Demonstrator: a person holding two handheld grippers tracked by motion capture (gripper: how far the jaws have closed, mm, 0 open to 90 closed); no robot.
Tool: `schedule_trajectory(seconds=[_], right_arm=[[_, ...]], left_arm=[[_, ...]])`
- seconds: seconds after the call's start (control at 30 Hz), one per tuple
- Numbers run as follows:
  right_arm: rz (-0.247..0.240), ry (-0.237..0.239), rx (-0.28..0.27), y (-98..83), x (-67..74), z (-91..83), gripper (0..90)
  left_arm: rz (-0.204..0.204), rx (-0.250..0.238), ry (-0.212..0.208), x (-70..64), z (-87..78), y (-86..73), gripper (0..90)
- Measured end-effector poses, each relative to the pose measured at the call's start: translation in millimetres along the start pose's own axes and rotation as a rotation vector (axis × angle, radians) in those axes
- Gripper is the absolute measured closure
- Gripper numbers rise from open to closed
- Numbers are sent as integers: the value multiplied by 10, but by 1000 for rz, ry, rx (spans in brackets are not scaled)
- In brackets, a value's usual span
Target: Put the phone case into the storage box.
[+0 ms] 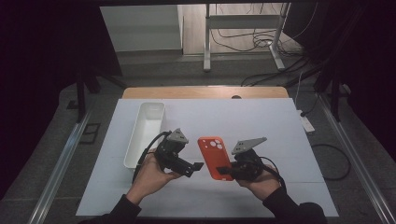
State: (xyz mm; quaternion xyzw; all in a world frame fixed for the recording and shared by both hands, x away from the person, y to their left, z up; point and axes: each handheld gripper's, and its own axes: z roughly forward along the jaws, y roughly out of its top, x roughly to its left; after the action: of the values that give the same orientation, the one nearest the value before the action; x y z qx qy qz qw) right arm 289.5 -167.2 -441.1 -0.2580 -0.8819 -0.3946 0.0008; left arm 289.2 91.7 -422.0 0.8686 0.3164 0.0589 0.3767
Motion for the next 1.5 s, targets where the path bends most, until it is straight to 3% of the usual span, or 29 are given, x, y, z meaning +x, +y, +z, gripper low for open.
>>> schedule_trajectory(seconds=[0.07,0.1,0.33,0.53,0.63,0.67,0.77,0.8,0.87,1.0,1.5], right_arm=[[-4,-2,2,-1,2,8,846],[-10,-3,5,0,11,20,845],[-24,-7,16,8,48,54,845],[-37,-2,19,16,86,80,845],[-43,3,23,23,115,99,845],[-43,3,23,23,115,99,845],[-43,3,24,24,117,103,845],[-43,3,24,24,117,103,845],[-42,5,27,16,109,104,845],[-44,5,30,17,104,109,844],[-51,6,36,22,126,114,846]], left_arm=[[0,1,-4,-8,2,-1,52],[6,1,-10,-16,-1,-1,122],[-3,-7,-76,-6,-22,0,374],[-26,-2,-106,17,-22,-4,499],[-26,4,-118,20,-18,-6,610],[-26,7,-131,25,-17,-7,610],[-31,9,-183,41,-14,-11,751],[-31,9,-183,41,-14,-11,767],[-64,-4,-229,91,-17,-25,789],[-92,-8,-271,141,-26,-34,822],[-96,-14,-274,163,-34,-44,778]])
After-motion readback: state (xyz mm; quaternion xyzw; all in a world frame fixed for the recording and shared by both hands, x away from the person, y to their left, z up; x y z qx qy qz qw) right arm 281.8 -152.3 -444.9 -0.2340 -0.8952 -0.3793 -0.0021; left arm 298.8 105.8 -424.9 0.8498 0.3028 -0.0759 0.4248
